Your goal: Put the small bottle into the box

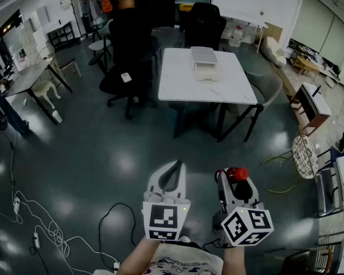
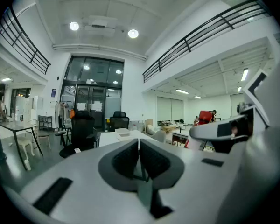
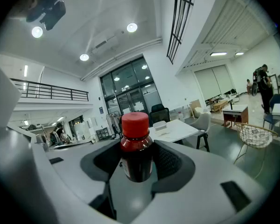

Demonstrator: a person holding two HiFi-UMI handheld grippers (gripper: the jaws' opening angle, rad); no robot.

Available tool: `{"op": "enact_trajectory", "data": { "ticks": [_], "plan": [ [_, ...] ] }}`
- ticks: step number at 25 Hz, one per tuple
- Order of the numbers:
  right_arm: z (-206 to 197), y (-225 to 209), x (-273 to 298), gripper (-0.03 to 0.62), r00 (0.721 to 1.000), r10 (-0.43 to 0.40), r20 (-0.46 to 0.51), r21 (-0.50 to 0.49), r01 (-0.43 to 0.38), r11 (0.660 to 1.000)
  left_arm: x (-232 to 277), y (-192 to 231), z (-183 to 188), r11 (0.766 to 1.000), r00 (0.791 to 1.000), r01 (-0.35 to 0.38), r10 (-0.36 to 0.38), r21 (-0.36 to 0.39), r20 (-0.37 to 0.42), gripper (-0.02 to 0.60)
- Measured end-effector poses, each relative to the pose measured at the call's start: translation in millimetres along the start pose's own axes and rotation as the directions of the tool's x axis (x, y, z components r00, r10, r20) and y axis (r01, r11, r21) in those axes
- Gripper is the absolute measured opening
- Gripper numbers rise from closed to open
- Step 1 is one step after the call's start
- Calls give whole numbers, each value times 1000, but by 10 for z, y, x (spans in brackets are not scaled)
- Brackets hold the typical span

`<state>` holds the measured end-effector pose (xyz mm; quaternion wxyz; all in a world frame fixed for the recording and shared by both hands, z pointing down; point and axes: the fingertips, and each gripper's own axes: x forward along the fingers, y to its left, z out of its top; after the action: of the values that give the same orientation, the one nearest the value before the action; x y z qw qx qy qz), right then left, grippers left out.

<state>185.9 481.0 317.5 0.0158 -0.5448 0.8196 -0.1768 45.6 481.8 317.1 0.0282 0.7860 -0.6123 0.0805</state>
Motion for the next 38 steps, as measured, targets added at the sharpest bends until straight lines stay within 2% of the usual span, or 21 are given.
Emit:
{"op": "enact_trajectory", "data": {
  "ticks": [10, 17, 31, 38],
  "plan": [
    [-28, -31, 103, 229, 1000, 2, -11, 5, -2, 1000, 94, 32, -39, 1000, 1000, 4, -4, -2, -7, 20],
    [-17, -48, 388, 229, 1000, 5, -23, 29, -5, 1000, 342, 160, -39, 1000, 1000, 15, -15, -13, -11, 20],
    [196, 173, 1468, 229, 1000, -27, -9, 47, 28, 999, 1157, 912, 170, 997, 997, 77, -77, 12, 5, 20],
    [132, 211, 1803, 229, 999, -45, -29, 60, 47, 997, 1449, 1157, 95, 995, 995, 97, -97, 2, -14, 20]
  ]
}}
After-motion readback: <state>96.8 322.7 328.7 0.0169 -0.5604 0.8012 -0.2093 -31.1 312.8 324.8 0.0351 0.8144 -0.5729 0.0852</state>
